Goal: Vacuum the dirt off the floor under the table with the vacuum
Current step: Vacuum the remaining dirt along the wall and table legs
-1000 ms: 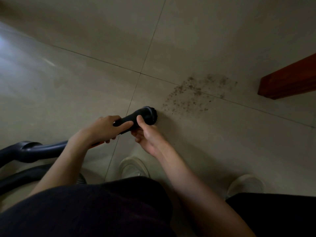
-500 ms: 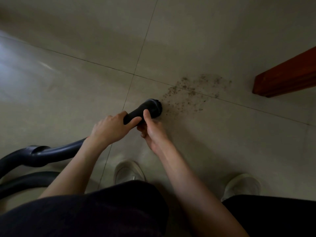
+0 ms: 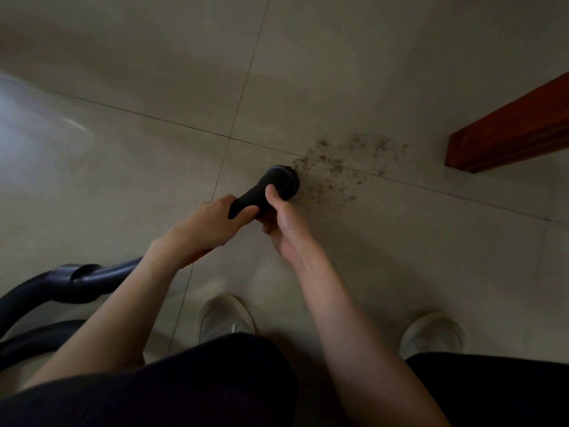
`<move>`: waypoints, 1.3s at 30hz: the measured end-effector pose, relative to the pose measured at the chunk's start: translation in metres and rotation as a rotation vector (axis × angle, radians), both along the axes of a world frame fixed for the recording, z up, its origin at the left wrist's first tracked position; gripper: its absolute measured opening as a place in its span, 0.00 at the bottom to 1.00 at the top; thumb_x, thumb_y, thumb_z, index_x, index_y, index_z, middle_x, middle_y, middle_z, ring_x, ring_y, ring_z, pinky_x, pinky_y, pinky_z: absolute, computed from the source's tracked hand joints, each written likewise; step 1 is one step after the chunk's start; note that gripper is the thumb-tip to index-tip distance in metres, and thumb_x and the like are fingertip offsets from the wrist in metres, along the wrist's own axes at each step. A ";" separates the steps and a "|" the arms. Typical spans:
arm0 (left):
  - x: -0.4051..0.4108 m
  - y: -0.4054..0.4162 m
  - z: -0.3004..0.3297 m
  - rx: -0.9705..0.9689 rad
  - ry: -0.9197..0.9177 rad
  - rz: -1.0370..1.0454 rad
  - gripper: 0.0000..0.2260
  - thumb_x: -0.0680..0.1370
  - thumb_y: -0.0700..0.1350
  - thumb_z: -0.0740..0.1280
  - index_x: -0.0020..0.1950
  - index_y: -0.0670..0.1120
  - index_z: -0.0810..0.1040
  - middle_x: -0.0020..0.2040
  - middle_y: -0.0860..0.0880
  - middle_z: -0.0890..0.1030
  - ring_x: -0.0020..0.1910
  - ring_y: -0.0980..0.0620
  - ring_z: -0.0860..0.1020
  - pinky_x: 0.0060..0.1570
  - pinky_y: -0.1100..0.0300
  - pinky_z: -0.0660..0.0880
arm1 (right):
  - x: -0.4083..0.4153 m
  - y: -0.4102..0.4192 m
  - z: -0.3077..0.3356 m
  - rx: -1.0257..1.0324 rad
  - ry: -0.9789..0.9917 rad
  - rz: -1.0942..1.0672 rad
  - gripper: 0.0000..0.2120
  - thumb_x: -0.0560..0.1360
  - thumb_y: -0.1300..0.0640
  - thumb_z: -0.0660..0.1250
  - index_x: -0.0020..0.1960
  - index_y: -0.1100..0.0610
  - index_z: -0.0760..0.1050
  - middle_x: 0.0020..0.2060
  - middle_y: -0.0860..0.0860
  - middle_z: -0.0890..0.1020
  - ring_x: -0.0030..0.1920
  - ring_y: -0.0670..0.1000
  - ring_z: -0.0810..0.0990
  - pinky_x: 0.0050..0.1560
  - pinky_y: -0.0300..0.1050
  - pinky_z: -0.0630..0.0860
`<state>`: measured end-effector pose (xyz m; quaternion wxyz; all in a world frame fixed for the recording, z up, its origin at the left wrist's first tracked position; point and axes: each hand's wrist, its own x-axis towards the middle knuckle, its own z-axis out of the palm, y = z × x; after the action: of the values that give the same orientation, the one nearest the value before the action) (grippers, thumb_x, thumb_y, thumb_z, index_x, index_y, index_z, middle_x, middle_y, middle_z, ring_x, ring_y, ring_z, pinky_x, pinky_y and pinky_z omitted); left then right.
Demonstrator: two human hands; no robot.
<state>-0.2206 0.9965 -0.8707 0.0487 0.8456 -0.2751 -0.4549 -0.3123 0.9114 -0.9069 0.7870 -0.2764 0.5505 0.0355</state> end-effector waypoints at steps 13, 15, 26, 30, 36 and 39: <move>0.007 -0.006 0.004 -0.019 0.013 -0.013 0.17 0.81 0.58 0.51 0.51 0.47 0.71 0.38 0.48 0.78 0.32 0.54 0.78 0.35 0.62 0.73 | 0.010 -0.019 0.002 -0.020 0.023 -0.082 0.22 0.79 0.47 0.62 0.66 0.59 0.70 0.49 0.53 0.80 0.49 0.51 0.79 0.40 0.42 0.67; 0.006 -0.007 0.004 -0.016 0.017 0.001 0.17 0.81 0.57 0.52 0.49 0.46 0.72 0.38 0.48 0.78 0.32 0.54 0.78 0.34 0.62 0.74 | 0.010 -0.026 0.003 -0.023 0.017 -0.104 0.20 0.79 0.48 0.62 0.65 0.59 0.70 0.48 0.52 0.80 0.49 0.52 0.78 0.41 0.42 0.68; 0.003 -0.026 0.006 -0.030 0.034 0.017 0.19 0.81 0.58 0.51 0.49 0.44 0.72 0.37 0.48 0.78 0.31 0.53 0.77 0.31 0.64 0.73 | 0.010 -0.034 0.011 0.046 -0.135 -0.267 0.10 0.79 0.56 0.64 0.56 0.61 0.71 0.50 0.59 0.79 0.57 0.60 0.78 0.58 0.53 0.76; 0.003 -0.033 0.007 -0.031 0.049 0.010 0.19 0.80 0.58 0.51 0.48 0.44 0.72 0.37 0.47 0.78 0.30 0.52 0.77 0.32 0.62 0.74 | 0.011 -0.039 0.016 0.022 -0.097 -0.262 0.15 0.80 0.55 0.62 0.62 0.62 0.70 0.44 0.55 0.78 0.55 0.59 0.78 0.57 0.54 0.76; -0.001 -0.045 0.005 -0.033 0.049 -0.003 0.18 0.80 0.58 0.52 0.46 0.46 0.71 0.36 0.48 0.77 0.29 0.53 0.76 0.30 0.63 0.73 | 0.010 -0.050 0.018 0.013 -0.076 -0.282 0.17 0.81 0.53 0.60 0.64 0.63 0.68 0.47 0.56 0.78 0.58 0.60 0.77 0.56 0.53 0.77; -0.002 -0.052 0.005 -0.022 0.047 -0.014 0.17 0.80 0.58 0.52 0.44 0.47 0.70 0.36 0.47 0.78 0.29 0.53 0.77 0.32 0.60 0.76 | 0.012 -0.053 0.020 -0.003 -0.045 -0.281 0.21 0.81 0.52 0.59 0.69 0.63 0.65 0.58 0.60 0.76 0.60 0.60 0.76 0.57 0.52 0.76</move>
<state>-0.2222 0.9447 -0.8659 0.0612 0.8321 -0.2850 -0.4719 -0.3006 0.8588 -0.8865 0.7959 -0.1986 0.5660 -0.0821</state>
